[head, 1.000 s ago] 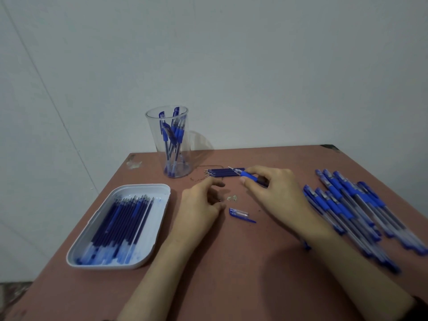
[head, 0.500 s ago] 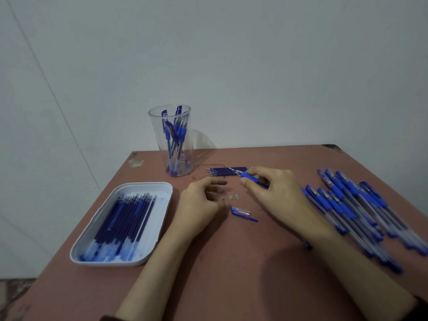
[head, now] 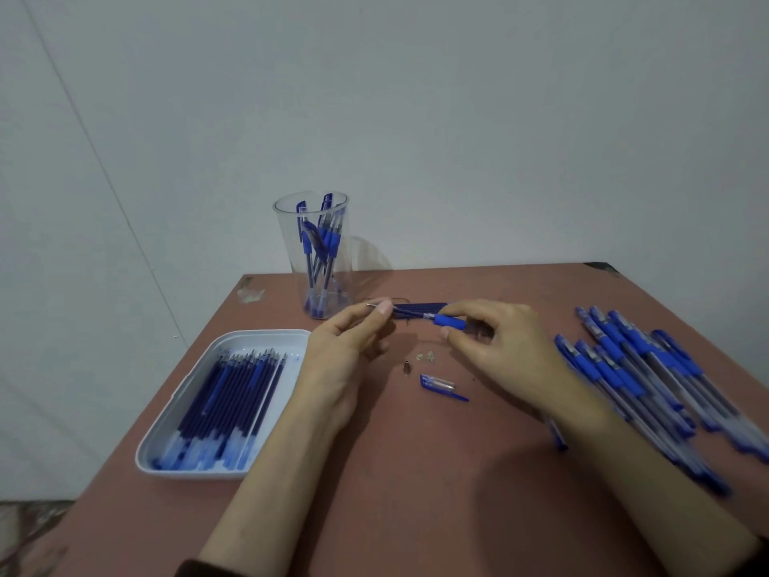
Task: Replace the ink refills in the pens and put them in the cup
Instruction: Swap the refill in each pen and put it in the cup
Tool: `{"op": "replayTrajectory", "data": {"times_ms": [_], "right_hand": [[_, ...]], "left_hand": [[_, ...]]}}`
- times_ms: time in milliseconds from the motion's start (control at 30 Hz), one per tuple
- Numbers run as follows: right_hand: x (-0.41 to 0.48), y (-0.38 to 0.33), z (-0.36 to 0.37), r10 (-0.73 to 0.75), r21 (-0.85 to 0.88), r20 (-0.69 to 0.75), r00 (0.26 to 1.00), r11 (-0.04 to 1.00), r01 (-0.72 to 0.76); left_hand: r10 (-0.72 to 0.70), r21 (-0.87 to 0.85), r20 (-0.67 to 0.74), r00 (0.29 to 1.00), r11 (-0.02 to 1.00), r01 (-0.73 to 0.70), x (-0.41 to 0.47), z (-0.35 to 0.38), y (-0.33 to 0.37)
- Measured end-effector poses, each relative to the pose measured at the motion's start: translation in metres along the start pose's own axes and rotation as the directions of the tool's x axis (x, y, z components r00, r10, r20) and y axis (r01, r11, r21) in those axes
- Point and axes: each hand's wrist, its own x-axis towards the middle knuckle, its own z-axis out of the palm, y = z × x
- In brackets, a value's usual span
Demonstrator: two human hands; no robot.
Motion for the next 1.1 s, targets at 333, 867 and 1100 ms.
{"op": "replayTrajectory", "data": {"times_ms": [333,867,1100], "right_hand": [[0.014,0.012,-0.022,0.207,-0.434,-0.054,0.977,0.876,-0.21],[0.101,-0.004,0.018,0.139,-0.157,0.239,0.961,0.982,-0.103],[0.124,0.022,0.046,0.241,-0.31,0.381,0.893,0.943,-0.122]], "left_hand": [[0.061,-0.244,-0.208,0.976,0.963,-0.112,0.004,-0.003,0.002],[0.029,-0.237,-0.281,0.959,0.966,-0.098,0.007,0.003,0.0],[-0.054,-0.286,-0.3,0.952,0.958,-0.036,0.007,0.001,0.003]]}}
